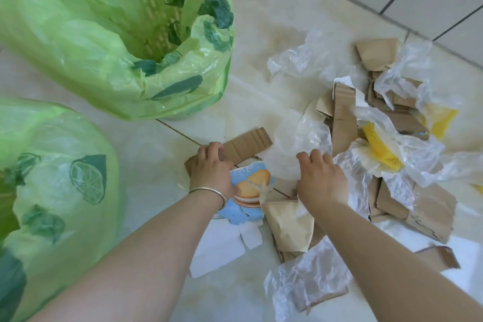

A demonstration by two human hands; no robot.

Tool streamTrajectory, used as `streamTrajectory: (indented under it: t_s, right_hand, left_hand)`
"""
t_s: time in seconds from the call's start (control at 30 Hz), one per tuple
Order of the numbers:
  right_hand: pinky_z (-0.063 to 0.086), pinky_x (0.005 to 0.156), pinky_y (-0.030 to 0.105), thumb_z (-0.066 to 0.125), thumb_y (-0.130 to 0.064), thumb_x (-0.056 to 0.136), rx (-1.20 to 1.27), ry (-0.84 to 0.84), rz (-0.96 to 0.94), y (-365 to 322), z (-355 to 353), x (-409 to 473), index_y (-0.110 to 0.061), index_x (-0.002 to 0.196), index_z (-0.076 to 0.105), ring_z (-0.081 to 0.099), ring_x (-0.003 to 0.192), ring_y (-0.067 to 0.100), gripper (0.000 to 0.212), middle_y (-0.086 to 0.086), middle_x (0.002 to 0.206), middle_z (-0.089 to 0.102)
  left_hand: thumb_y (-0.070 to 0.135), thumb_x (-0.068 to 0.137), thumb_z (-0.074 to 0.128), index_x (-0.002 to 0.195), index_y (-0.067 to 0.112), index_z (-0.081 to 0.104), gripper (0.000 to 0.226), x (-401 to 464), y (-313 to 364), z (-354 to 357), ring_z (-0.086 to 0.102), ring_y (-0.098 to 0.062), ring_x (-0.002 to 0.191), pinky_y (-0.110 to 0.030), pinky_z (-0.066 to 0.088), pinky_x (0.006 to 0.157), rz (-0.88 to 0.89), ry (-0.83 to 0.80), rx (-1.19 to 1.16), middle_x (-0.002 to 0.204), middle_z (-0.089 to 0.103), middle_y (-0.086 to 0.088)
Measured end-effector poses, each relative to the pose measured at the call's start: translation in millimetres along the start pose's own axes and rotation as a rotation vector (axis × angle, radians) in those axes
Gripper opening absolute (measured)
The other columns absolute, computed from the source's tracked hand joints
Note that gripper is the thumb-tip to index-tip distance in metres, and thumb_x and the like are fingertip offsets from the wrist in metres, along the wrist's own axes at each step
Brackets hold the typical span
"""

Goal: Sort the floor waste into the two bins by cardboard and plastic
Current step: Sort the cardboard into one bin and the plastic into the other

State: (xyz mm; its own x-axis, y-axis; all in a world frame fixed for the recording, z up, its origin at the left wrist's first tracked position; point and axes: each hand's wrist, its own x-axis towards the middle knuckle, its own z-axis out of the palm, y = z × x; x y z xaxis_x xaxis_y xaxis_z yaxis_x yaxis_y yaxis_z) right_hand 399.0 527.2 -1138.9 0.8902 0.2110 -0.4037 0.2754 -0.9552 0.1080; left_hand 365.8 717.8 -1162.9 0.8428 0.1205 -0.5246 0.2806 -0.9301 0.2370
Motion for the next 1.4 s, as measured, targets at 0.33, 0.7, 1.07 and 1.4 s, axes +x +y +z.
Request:
streamTrajectory:
  t_s: [0.33,0.7,1.07,1.4]
  right_hand:
    - [0.047,0.057,0.033,0.081,-0.020,0.053,-0.032,0.249,-0.154,-7.6,6.3,-11.5,-0.014,0.085,0.066,0.058,0.068,0.027,0.037,0.005,0.075,0.059]
    - [0.035,0.070,0.031,0.062,-0.047,0.081,-0.071,-0.378,-0.384,-30.4,0.1,-28.7,-0.014,0.119,0.042,0.058,0.100,0.028,0.055,0.004,0.115,0.050]
    - [0.045,0.092,0.030,0.054,-0.011,0.088,-0.009,-0.397,-0.146,-30.8,12.0,-19.8,-0.009,0.124,0.046,0.050,0.117,0.025,0.037,0.010,0.129,0.042]
    - [0.037,0.067,0.026,0.051,-0.009,0.084,0.231,-0.168,-0.041,-12.0,-16.8,-21.2,-0.012,0.103,0.046,0.047,0.080,0.021,0.020,0.002,0.101,0.046]
  left_hand:
    - [0.048,0.065,0.077,0.108,0.020,0.065,0.053,4.3,-3.7,2.0,0.033,-0.027,0.120,-0.031,0.039,0.096,-0.057,-0.025,0.084,0.134,0.034,-0.002]
    - [0.048,0.075,0.068,0.104,0.021,0.059,0.040,1.1,-8.3,-7.2,0.058,-0.025,0.104,-0.032,0.043,0.083,-0.062,-0.201,0.080,0.114,0.054,-0.005]
    - [0.037,0.077,0.067,0.077,0.019,0.055,0.022,-17.3,-8.8,-15.3,0.052,-0.024,0.073,-0.025,0.038,0.062,-0.192,-0.273,-0.263,0.084,0.060,-0.006]
    - [0.039,0.079,0.067,0.098,0.011,0.066,0.034,-30.5,-9.0,-38.0,0.056,-0.023,0.079,-0.027,0.042,0.072,-0.197,-0.245,-0.406,0.089,0.064,-0.005]
